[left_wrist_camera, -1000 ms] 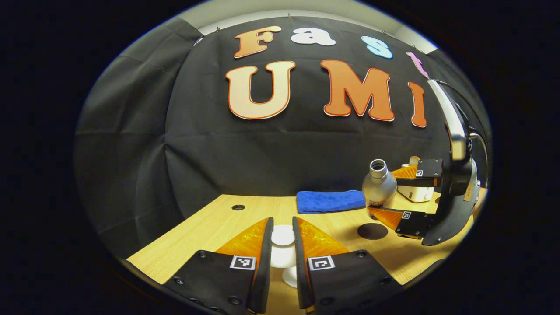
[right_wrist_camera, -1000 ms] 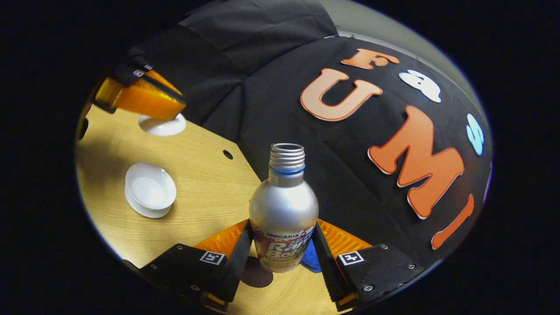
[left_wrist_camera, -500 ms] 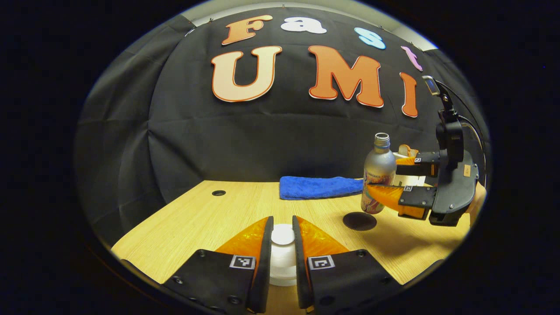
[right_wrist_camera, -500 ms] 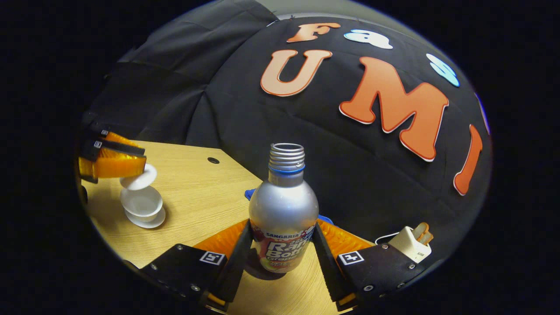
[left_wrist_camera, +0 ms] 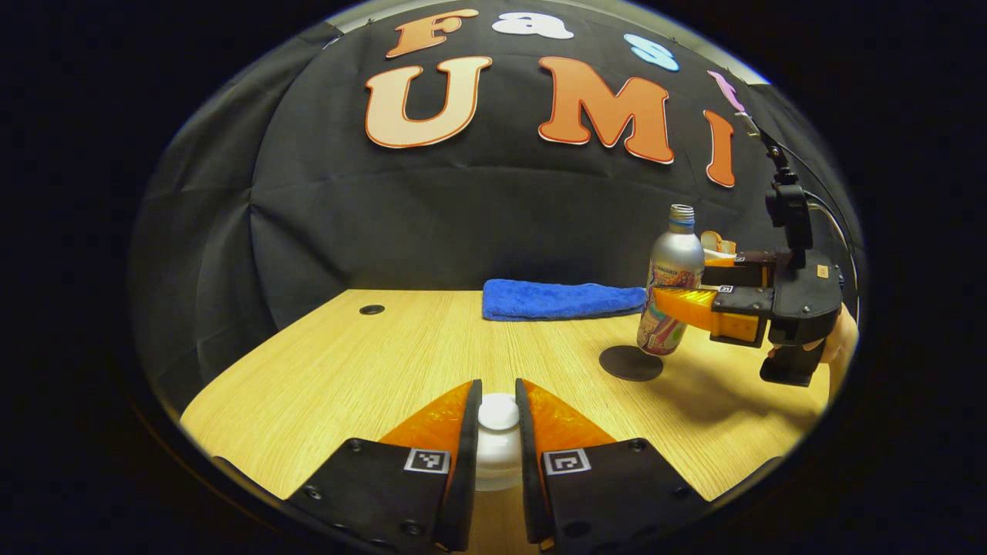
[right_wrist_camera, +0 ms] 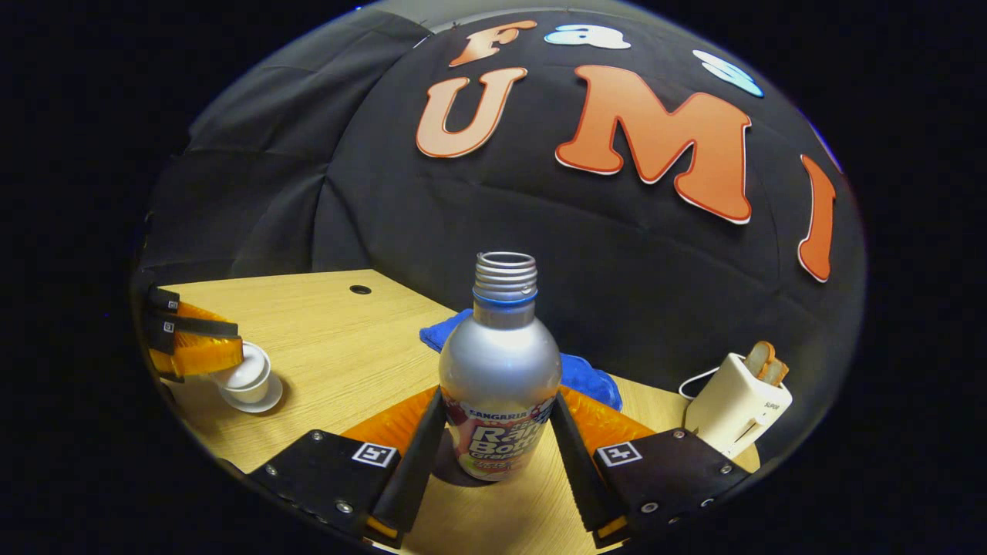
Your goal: Open the teacup lid with one hand, grasp the water bottle and pour water into the teacup with the other hand; after pouring, place the water bottle on the coaster and then close the teacup lid.
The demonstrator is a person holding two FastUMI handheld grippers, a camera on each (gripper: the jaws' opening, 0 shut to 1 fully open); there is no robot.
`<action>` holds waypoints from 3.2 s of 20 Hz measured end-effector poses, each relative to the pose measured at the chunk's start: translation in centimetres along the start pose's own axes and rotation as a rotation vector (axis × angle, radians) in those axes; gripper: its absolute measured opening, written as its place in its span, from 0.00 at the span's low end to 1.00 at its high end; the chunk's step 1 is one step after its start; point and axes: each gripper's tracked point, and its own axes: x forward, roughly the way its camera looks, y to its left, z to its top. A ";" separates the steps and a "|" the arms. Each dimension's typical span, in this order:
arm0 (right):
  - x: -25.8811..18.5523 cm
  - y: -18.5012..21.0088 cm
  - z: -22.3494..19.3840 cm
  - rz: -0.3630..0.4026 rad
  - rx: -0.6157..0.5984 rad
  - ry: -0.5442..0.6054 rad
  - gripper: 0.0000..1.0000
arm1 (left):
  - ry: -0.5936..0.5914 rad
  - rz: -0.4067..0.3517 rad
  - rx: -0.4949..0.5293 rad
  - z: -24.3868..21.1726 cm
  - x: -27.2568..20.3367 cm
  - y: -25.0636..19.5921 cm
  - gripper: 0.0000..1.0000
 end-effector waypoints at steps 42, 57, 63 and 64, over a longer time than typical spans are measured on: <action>-7.2 -4.9 2.6 -0.060 0.206 -0.055 0.97 | -0.214 0.057 0.011 9.6 -1.5 -3.6 0.96; -16.7 -12.8 1.1 -0.283 0.296 -0.132 0.97 | -0.348 -0.012 -0.008 15.2 -3.2 -9.6 0.99; -18.2 -14.3 2.2 -0.337 0.281 -0.192 0.98 | -0.385 0.009 0.011 16.3 -3.4 -9.1 0.96; -18.5 -14.3 2.6 -0.342 0.272 -0.200 0.97 | -0.391 0.015 0.016 16.8 -3.2 -9.2 0.96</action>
